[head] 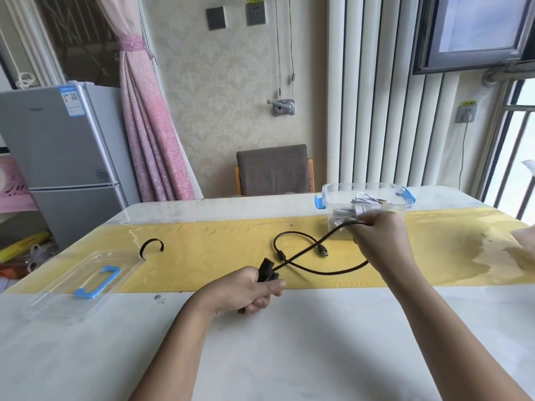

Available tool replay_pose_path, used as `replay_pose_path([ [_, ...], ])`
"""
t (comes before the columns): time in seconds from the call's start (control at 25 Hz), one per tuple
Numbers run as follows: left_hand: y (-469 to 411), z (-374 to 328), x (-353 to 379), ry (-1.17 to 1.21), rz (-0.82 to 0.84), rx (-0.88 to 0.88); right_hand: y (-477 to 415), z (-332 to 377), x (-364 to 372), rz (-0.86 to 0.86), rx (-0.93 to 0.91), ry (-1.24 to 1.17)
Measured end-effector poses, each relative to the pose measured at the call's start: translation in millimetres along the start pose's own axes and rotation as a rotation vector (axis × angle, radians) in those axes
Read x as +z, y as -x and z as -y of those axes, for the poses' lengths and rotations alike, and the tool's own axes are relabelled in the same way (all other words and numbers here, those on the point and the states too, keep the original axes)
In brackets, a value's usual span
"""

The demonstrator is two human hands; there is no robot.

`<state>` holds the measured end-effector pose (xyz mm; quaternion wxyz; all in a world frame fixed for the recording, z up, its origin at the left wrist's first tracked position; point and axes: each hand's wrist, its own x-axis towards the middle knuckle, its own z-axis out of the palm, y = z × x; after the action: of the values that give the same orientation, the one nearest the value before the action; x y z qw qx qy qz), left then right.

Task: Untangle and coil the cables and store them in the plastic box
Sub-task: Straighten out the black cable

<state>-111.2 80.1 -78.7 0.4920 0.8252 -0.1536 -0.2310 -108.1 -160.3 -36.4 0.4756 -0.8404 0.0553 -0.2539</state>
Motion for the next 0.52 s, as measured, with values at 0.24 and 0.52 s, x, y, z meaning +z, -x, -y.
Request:
replay_pose_path([
  [0.24, -18.5, 2.6, 2.2, 0.154, -0.392, -0.078, 41.2, 28.9, 21.1, 0.150, -0.314, -0.111],
  [0.52, -30.0, 9.5, -10.2, 0.701, -0.517, -0.061, 77.8, 30.2, 48.2, 0.494, -0.875, 0.165],
])
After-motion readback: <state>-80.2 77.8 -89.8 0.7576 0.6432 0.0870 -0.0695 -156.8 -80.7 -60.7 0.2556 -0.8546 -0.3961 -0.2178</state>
